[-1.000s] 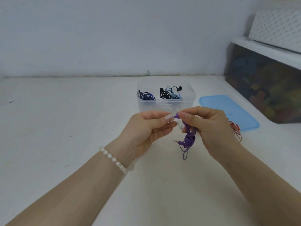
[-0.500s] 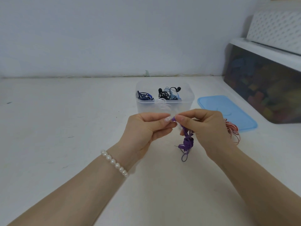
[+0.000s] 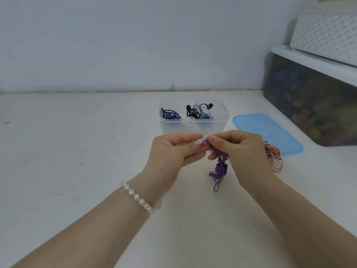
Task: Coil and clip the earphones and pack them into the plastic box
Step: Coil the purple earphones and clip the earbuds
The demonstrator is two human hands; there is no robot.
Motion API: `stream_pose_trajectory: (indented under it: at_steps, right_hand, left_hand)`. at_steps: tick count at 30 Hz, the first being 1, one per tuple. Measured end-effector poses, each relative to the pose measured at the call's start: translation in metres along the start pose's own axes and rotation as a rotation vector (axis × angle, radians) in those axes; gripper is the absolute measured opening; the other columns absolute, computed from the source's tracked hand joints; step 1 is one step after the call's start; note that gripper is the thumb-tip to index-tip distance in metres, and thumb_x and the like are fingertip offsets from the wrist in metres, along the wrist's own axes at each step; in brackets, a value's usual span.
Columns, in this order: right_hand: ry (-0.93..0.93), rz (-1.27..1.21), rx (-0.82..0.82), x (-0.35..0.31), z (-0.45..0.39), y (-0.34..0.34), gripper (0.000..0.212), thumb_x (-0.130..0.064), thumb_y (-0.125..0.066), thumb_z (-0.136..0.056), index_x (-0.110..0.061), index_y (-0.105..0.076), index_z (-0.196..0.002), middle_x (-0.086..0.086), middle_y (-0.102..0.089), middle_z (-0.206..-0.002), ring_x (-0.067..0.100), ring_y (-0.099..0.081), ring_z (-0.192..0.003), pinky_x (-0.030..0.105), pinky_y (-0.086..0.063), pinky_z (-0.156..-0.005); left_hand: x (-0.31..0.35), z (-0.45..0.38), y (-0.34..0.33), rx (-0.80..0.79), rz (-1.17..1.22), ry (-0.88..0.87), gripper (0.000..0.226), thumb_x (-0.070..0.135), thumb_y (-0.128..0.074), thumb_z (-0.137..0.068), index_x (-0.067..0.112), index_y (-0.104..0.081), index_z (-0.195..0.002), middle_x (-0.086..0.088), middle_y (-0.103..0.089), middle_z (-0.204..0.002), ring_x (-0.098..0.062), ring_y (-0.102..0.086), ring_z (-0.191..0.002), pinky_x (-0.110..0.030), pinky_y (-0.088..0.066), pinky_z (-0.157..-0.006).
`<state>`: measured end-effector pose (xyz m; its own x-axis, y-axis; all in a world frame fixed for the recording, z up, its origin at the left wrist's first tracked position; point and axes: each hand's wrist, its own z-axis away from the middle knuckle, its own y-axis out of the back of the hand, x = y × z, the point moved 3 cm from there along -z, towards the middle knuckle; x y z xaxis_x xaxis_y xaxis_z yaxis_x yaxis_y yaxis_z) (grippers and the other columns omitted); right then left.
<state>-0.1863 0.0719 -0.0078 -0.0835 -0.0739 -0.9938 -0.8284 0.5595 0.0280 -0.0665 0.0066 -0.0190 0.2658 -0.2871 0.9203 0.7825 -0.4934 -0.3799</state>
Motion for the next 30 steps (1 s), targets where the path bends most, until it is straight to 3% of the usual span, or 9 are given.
stream_pose_trajectory:
  at_steps: [12,23,27,30]
  right_hand:
    - [0.079,0.087,0.054,-0.0023,0.0024,-0.0022,0.023,-0.003,-0.067,-0.078,-0.018,-0.067,-0.061,-0.006,-0.064,-0.047,0.009,-0.058,-0.041,0.016,-0.044,-0.042]
    - [0.159,0.121,0.150,0.0003,0.0034,-0.0008,0.014,-0.005,-0.071,-0.076,-0.016,-0.068,-0.068,-0.010,-0.063,-0.047,0.005,-0.059,-0.043,0.013,-0.044,-0.044]
    - [0.267,0.181,0.171,0.0008,0.0046,-0.0034,0.019,-0.006,-0.072,-0.075,-0.023,-0.068,-0.069,-0.012,-0.064,-0.053,0.003,-0.060,-0.048,0.012,-0.044,-0.049]
    - [0.349,0.218,0.164,-0.0007,0.0068,-0.0057,0.013,-0.002,-0.070,-0.076,-0.015,-0.070,-0.075,-0.002,-0.065,-0.065,-0.004,-0.058,-0.053,0.005,-0.040,-0.049]
  left_hand:
    - [-0.0011,0.0009,-0.0018,-0.021,-0.009,-0.028,0.013,-0.008,-0.058,-0.081,-0.001,-0.066,-0.087,-0.009,-0.074,-0.076,-0.018,-0.072,-0.073,-0.024,-0.058,-0.068]
    - [-0.0029,0.0034,-0.0080,-0.050,0.027,-0.039,0.018,-0.010,-0.054,-0.083,0.002,-0.066,-0.092,-0.009,-0.074,-0.080,-0.018,-0.071,-0.078,-0.026,-0.058,-0.072]
    - [0.0002,0.0040,-0.0071,-0.066,0.057,-0.022,0.019,-0.009,-0.053,-0.084,0.000,-0.064,-0.096,-0.009,-0.074,-0.080,-0.017,-0.071,-0.078,-0.027,-0.058,-0.074]
    - [0.0020,0.0055,-0.0070,-0.082,0.064,0.003,0.018,-0.007,-0.053,-0.084,0.002,-0.065,-0.094,-0.008,-0.074,-0.079,-0.017,-0.071,-0.076,-0.028,-0.058,-0.075]
